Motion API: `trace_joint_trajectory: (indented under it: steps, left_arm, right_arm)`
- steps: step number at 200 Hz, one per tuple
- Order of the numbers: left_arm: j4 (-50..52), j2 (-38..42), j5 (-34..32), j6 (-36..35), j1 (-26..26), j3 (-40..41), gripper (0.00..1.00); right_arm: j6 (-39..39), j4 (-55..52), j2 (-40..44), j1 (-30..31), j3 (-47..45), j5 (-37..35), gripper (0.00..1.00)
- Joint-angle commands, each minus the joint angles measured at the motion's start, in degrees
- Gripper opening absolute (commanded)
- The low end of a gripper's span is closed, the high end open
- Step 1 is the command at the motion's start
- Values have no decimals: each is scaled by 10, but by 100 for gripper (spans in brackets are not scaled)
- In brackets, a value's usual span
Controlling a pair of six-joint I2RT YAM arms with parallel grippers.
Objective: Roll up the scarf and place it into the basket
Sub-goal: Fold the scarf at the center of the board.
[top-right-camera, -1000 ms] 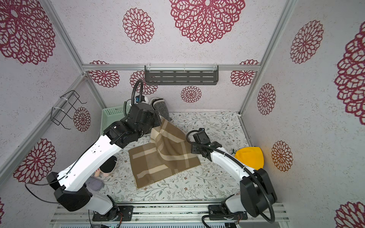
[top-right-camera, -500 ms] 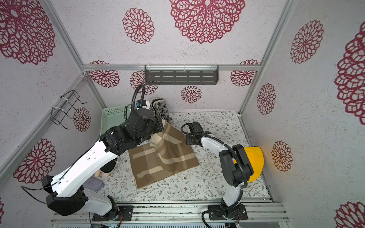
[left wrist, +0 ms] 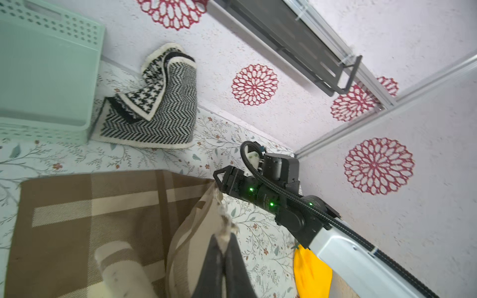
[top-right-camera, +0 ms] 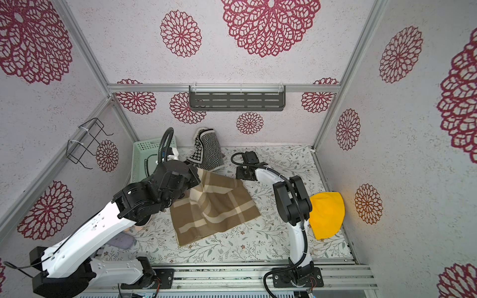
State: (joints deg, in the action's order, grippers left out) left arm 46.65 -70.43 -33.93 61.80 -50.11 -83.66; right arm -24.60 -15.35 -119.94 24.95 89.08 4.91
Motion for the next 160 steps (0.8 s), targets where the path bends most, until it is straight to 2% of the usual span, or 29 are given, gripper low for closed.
trace_joint_trajectory:
  steps: [1,26,46,70,94,133,160]
  left_arm:
    - [-6,24,-8,38,61,48,0]
    - [-30,15,53,19,146,90,0]
    - [-54,-7,67,-7,183,101,0]
    - [-93,-42,93,-25,234,115,0]
    - [-138,-95,122,-39,277,131,0]
    - [-172,-197,183,-66,326,104,0]
    - [-179,-252,216,-75,353,76,0]
  right_arm:
    - [2,-31,20,-3,27,17,63]
    - [16,-62,62,1,18,3,62]
    - [21,-73,121,18,-26,-28,62]
    - [8,-59,203,76,-108,-91,62]
    - [-17,-29,261,160,-174,-148,60]
    - [-22,9,246,310,-174,-220,52]
    - [-11,57,192,372,-143,-213,45]
